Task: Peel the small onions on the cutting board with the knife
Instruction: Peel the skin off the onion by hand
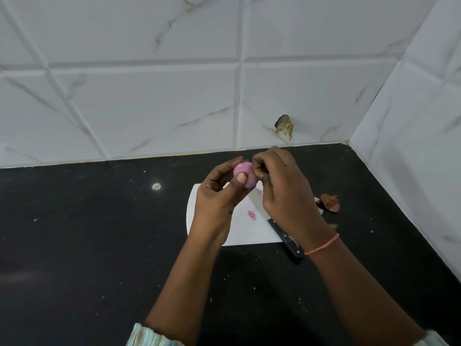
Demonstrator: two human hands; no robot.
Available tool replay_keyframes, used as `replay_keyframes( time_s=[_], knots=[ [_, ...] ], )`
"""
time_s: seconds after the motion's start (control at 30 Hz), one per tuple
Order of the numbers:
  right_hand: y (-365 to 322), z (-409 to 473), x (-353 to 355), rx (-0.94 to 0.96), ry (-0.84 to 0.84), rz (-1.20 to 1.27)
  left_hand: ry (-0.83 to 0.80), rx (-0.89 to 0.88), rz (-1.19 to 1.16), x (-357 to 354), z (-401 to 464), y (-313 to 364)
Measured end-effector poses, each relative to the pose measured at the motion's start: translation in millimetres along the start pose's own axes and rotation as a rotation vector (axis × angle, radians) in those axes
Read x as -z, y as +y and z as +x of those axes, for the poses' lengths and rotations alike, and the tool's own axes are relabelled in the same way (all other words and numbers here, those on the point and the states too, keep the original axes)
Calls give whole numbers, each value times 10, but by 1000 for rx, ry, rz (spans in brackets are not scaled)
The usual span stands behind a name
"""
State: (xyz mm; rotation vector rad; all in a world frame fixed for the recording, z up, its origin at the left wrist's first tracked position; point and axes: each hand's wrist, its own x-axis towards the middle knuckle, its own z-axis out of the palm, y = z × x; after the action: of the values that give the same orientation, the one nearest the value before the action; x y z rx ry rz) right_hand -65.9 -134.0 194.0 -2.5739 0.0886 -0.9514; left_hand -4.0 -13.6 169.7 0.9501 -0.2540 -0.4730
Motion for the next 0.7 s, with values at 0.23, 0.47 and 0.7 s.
replay_keyframes(
  time_s=[0.23, 0.47, 0.7],
  knots=[
    [17, -120, 47, -244, 57, 318, -26, -31, -11, 36, 29, 72],
    [-147, -56, 119, -511, 71, 680, -87, -133, 103, 27, 22, 48],
    [-184, -56, 97, -510, 147, 682, -53, -224, 105, -12, -7, 24]
  ],
)
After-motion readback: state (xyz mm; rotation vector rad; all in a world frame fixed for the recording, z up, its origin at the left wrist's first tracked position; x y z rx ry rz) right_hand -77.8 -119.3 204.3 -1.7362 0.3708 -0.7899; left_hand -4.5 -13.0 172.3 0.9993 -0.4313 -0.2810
